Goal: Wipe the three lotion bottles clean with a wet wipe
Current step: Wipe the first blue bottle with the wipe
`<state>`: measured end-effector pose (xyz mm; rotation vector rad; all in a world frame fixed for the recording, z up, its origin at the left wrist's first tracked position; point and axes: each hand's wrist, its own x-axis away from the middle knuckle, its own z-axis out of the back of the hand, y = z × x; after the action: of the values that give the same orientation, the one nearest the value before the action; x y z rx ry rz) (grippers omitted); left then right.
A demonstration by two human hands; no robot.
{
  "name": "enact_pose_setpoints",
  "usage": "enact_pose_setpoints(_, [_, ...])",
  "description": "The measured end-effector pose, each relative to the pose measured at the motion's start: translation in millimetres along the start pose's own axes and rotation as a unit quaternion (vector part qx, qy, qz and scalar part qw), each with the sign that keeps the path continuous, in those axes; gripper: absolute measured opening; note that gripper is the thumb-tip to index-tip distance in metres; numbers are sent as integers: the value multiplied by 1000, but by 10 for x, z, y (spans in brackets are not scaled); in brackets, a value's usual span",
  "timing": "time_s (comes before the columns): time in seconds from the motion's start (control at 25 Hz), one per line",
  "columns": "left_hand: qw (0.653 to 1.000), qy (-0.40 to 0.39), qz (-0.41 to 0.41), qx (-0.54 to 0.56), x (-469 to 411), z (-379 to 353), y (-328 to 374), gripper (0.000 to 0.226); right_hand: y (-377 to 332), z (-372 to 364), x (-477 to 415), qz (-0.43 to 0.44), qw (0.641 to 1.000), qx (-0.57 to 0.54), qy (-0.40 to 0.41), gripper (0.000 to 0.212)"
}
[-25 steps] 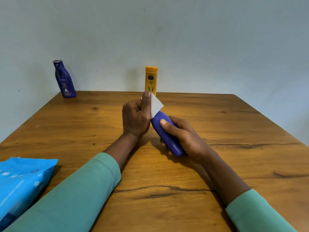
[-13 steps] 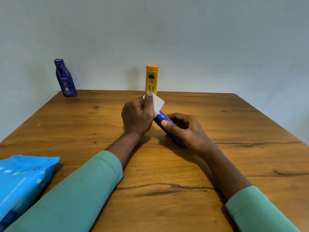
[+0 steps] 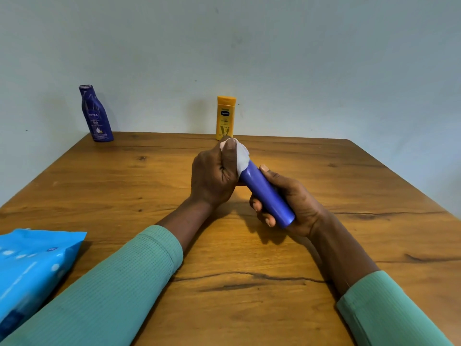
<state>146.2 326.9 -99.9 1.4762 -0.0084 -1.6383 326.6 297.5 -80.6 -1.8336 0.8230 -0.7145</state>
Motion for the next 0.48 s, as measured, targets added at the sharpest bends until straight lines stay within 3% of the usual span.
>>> enact_pose_setpoints(0.16, [998,30,63,-7,3,-2,39,54,28,-6,-38,41,997,72,-4,51])
enact_pose_setpoints(0.24, [987,4,144,70,-12,-19,48,49,36,10,-65,62,994,87,19,46])
enact_pose_setpoints(0.36, [913,-72,292,274,-46,9,80,41,47,66,-80,99,990,96,37,49])
enact_pose_setpoints(0.48, [829,-117,368,406,-89,88,130,31,90,100,-135,191,944,250,97,56])
